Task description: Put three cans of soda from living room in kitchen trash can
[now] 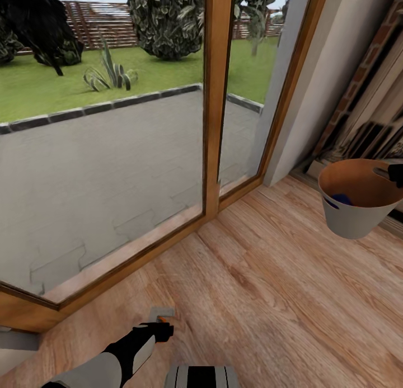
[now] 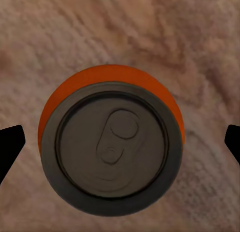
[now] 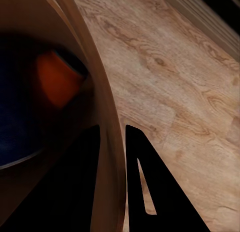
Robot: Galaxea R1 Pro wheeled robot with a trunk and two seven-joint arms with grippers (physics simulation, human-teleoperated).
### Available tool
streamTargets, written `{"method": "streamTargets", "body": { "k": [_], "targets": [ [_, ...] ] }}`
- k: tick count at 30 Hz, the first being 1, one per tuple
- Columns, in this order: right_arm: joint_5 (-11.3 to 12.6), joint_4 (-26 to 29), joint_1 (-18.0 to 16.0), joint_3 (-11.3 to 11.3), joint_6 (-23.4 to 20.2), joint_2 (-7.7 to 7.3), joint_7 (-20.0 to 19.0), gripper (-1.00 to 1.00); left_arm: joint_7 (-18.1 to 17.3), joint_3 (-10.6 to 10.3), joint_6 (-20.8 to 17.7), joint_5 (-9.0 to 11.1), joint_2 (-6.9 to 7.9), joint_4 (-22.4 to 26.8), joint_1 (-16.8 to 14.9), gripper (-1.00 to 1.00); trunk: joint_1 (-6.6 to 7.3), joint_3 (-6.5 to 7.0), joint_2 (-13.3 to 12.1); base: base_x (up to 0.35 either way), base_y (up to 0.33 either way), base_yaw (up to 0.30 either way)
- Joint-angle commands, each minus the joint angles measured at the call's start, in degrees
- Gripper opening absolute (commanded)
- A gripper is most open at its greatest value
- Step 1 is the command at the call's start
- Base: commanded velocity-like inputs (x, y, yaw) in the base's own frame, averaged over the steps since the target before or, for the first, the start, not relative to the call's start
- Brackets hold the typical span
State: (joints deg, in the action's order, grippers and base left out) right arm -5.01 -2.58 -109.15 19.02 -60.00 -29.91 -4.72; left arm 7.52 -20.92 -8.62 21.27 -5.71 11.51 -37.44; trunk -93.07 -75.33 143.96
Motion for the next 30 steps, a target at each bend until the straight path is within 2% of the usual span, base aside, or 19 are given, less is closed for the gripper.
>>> {"method": "streamTargets", "body": {
  "k": [1,12,13,27,30],
  "targets": [
    [-0.05,0.03,-0.03,0.05,0.00,0.01,-0.12,-1.00,-0.01,0.00,0.00,0.00,0.00,0.00,0.00,1.00,0.01,0.01,0.00,0.000,0.000,0.000],
    [-0.08,0.03,0.06,0.05,0.00,-0.05,-0.12,-1.00,-0.03,0.00,0.01,0.05,0.00,-0.02,0.00,1.00,0.01,0.01,0.00,0.000,0.000,0.000],
    [-0.08,0.03,0.06,0.05,0.00,-0.05,-0.12,-1.00,-0.04,0.00,0.01,0.11,0.00,-0.01,0.00,-1.00,0.01,0.01,0.00,0.000,0.000,0.000],
    [-0.08,0.03,0.08,0.03,0.00,-0.06,-0.12,-1.00,0.04,0.00,-0.18,-0.01,-0.05,0.00,0.00,-1.00,0.01,0.01,0.00,0.000,0.000,0.000],
    [-0.08,0.03,0.08,0.04,0.00,-0.06,-0.12,-1.00,0.08,-0.04,-0.23,-0.01,-0.07,0.00,0.00,-1.00,0.08,0.67,-0.04,0.000,0.000,0.000]
  ]
}}
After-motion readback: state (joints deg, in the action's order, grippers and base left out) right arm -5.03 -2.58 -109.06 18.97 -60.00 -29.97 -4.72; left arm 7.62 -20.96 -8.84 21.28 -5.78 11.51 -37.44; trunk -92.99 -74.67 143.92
